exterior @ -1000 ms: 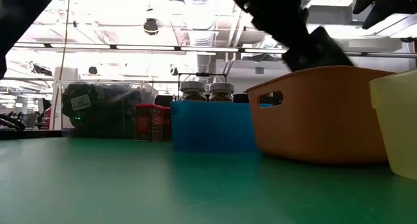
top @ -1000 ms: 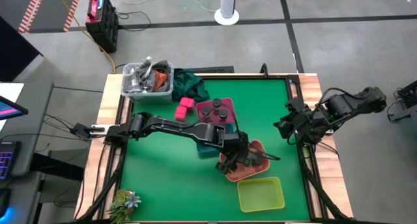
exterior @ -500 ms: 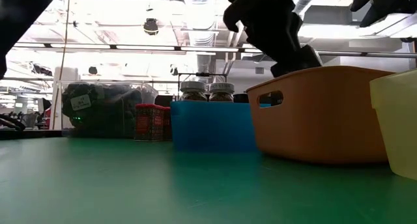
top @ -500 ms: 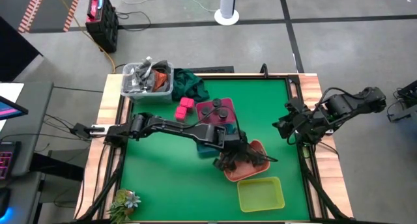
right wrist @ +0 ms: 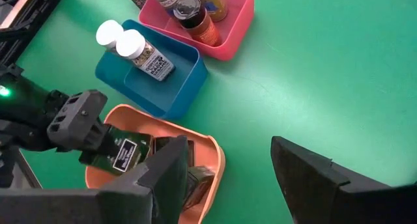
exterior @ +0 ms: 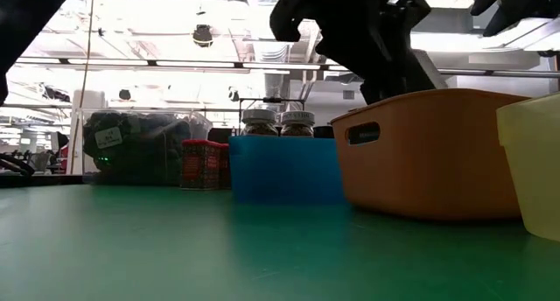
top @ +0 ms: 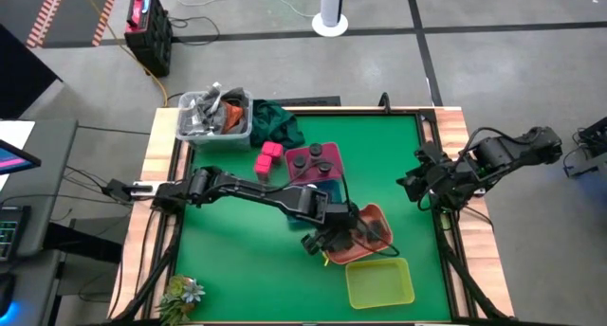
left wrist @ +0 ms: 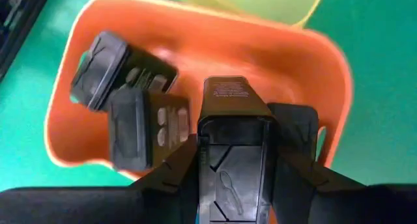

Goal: Sort spices by type
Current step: Put the black seasoning can into the orange bin, then put the bottom red seasoning can into the yellow bin

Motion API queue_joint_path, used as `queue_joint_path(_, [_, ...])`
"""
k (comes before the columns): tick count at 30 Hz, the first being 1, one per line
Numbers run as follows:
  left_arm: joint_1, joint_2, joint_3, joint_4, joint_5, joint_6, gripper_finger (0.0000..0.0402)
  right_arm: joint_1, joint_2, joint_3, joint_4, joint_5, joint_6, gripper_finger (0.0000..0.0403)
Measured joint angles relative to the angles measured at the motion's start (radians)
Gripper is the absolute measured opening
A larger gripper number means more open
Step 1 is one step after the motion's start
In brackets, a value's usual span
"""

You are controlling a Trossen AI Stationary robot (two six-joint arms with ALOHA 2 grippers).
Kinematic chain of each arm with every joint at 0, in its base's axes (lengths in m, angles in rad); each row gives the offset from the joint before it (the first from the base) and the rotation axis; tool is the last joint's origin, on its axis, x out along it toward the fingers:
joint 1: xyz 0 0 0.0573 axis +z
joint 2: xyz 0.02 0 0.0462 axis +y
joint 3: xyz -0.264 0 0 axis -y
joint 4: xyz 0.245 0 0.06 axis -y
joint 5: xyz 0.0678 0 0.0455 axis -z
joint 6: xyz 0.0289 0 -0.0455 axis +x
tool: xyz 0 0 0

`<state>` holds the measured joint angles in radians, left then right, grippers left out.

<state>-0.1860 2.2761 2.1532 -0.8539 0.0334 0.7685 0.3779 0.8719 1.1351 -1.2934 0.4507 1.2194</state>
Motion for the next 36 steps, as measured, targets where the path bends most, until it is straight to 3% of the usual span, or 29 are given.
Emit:
queue_joint_path(6, [0.002,0.0,0.0,0.003,-0.059,-0.019,0.0141,0.0,0.0,0.0,0.0,0.0,0.0,0.0244])
queue_joint_path(14, [0.001,0.0,0.0,0.004,-0.004,-0.025,0.0184,0.0,0.0,0.0,0.0,0.0,0.0,0.0244])
queue_joint_path(18, [0.002,0.0,0.0,0.005,-0.046,-0.077,0.0196,0.0,0.0,0.0,0.0,-0.001,-0.011,0.0244])
queue_joint_path(22, [0.01,-0.007,0.009,-0.027,-0.213,-0.251,0.0196,0.0,0.0,0.0,0.0,-0.002,-0.012,0.0244])
queue_joint_path(27, [0.066,-0.052,0.037,-0.211,-0.218,-0.551,0.0192,0.0,-0.001,0.0,0.0,-0.003,-0.013,0.0244])
queue_joint_path(31, [0.123,-0.095,0.018,-0.352,-0.217,-0.662,0.0189,0.0,-0.001,0.0,0.0,-0.004,-0.018,0.0244])
queue_joint_path(36, [0.195,-0.224,-0.06,-0.362,-0.225,-0.793,0.0185,0.0,-0.001,0.0,0.0,-0.004,-0.021,0.0244])
